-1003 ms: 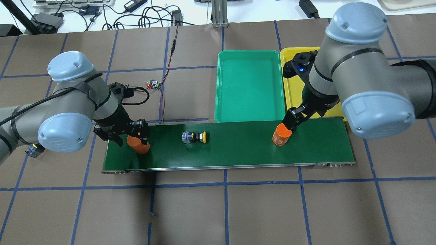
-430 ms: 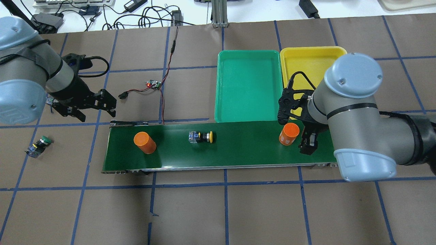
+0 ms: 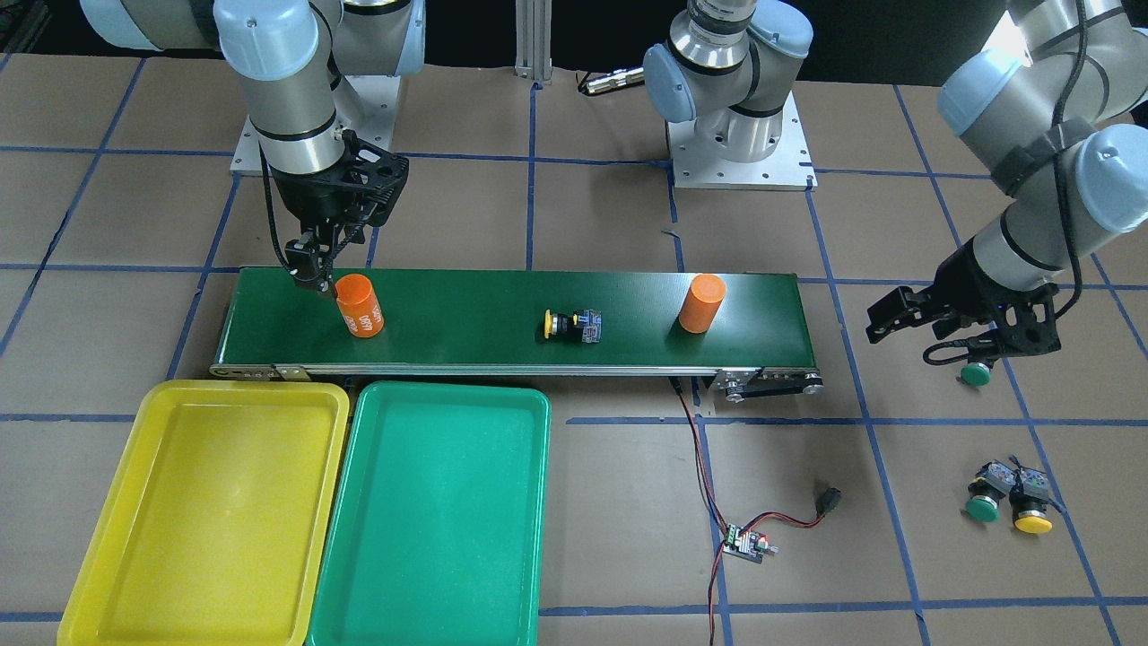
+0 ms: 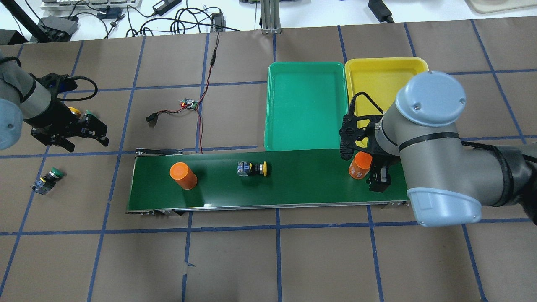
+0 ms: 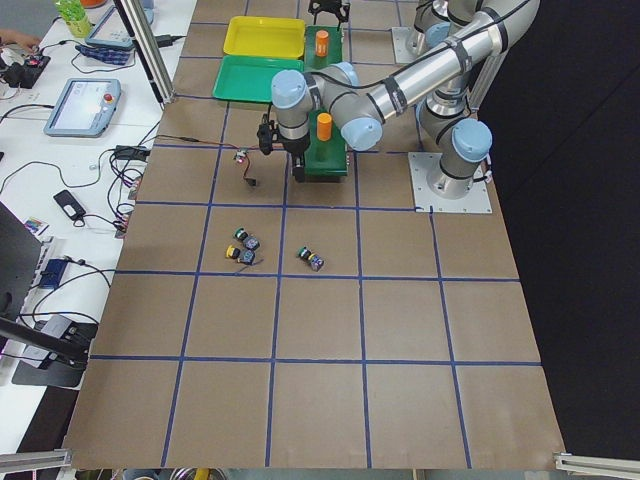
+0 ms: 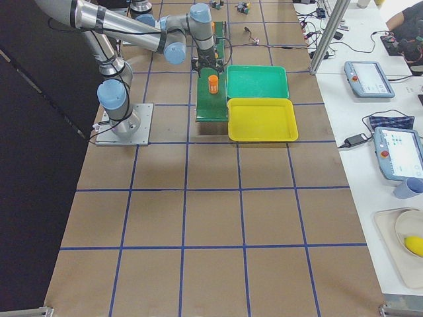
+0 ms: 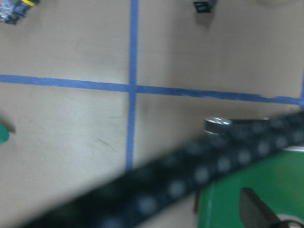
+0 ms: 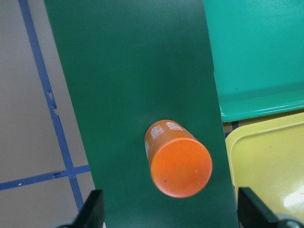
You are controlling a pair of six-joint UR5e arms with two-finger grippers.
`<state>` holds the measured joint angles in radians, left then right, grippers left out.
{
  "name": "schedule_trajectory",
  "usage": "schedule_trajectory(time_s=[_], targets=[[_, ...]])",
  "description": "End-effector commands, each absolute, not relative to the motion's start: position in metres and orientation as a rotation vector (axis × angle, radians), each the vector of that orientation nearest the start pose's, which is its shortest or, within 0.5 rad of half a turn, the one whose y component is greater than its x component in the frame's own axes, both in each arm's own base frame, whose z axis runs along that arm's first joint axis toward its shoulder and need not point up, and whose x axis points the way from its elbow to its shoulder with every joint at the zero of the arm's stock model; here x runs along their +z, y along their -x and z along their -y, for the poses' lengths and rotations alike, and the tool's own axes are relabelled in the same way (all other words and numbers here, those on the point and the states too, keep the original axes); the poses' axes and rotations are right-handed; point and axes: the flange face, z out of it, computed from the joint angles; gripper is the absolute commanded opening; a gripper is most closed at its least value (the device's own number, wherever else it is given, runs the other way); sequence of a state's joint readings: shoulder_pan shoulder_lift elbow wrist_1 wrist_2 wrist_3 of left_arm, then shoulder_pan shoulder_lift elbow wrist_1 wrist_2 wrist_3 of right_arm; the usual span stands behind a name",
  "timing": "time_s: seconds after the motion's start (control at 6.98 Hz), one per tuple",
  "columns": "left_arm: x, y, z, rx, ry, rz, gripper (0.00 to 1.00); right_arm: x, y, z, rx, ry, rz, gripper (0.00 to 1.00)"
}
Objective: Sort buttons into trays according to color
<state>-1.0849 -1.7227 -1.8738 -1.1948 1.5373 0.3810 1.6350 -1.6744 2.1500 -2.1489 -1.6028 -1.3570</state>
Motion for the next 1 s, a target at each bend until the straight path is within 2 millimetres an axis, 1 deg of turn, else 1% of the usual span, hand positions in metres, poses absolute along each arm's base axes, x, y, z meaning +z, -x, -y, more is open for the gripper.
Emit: schedule_trajectory(time_s=[0.0,0.14,0.29,0.43,0.57,0.72,0.86], targets=[[0.267,-0.183,0.517,0.072,0.154,-3.198,1.0,0.279,-0.158,0.422,0.023,2.261,-2.242,1.0],[0.251,-0.21,0.516,0.06,0.2,-3.193,1.0,0.276,-0.159,0.427,0.0,2.264,-2.251,1.0],[0.244,-0.222,0.52,0.013,0.215,-3.173,1.0,0.277,-0.154,0.43,-0.002,2.271,-2.255,1.0],[0.238,-0.227,0.519,0.012,0.224,-3.17,1.0,0.275,-0.154,0.429,0.004,2.27,-2.251,1.0],[0.233,-0.24,0.514,0.018,0.23,-3.176,1.0,0.274,-0.154,0.429,0.004,2.258,-2.263,1.0],[0.228,-0.249,0.51,0.029,0.18,-3.186,1.0,0.272,-0.154,0.428,0.011,2.261,-2.252,1.0],[0.225,-0.254,0.508,0.035,0.185,-3.191,1.0,0.272,-0.155,0.429,0.008,2.266,-2.243,1.0]])
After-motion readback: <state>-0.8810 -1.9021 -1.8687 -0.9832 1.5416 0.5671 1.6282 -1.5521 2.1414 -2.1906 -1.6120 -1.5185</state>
